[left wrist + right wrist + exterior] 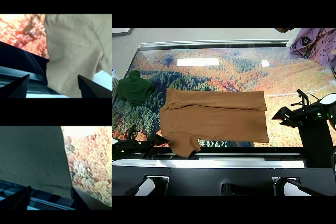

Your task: Fold the clothes and pants, and hang the long-sleeved shirts on hangers.

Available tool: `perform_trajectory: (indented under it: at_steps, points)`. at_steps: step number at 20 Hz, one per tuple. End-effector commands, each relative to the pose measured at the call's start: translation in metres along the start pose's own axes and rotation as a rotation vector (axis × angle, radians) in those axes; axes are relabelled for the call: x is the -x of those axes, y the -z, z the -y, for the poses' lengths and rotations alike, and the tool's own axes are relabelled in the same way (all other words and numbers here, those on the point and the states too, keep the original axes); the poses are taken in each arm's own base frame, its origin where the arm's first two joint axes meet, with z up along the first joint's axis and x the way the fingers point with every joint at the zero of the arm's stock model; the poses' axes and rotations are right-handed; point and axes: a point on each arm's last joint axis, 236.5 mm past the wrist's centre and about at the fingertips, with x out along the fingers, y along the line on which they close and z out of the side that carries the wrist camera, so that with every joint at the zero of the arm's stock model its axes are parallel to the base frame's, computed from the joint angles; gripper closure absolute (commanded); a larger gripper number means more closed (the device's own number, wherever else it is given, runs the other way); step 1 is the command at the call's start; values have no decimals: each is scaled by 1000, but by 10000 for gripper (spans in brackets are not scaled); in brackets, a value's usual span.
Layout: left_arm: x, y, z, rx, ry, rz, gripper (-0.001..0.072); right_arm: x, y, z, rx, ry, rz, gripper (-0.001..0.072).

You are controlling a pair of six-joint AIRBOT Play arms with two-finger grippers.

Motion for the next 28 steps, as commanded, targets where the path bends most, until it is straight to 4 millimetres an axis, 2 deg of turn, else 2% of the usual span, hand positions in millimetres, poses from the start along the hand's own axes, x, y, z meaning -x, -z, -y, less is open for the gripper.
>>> perform_trajectory:
  at_steps: [1,5,10,11,12,13,15,16,17,20,22,28]
  points:
    - [-13,4,4,-68,11,21,3,-1,0,-1,2,-9,9,112]
    - [-21,-3,17,-128,21,52,4,-1,0,-1,2,-9,9,112]
    - [-41,5,23,-152,28,-12,7,-1,2,-1,2,-9,3,112]
    - [-42,9,25,-150,38,-30,65,-1,3,-2,3,-11,-3,112]
    - [-42,13,26,-150,43,-45,259,-1,7,-1,15,-10,-19,112]
    - [-42,16,26,-161,48,-60,402,0,11,5,25,13,-39,112]
    - [-41,21,27,-165,54,-81,429,0,16,20,26,78,-58,112]
    - [-41,24,28,-173,57,-92,606,-1,16,21,24,79,-56,112]
    - [-41,26,28,-183,61,-100,684,-4,19,23,20,79,-64,112]
    - [-40,29,29,-180,67,-114,684,-22,42,36,-18,88,-127,111]
    - [-39,31,29,-179,69,-121,684,-38,56,39,-44,62,-152,111]
    - [-39,34,30,-178,73,-136,684,-68,74,38,-81,-6,-148,111]
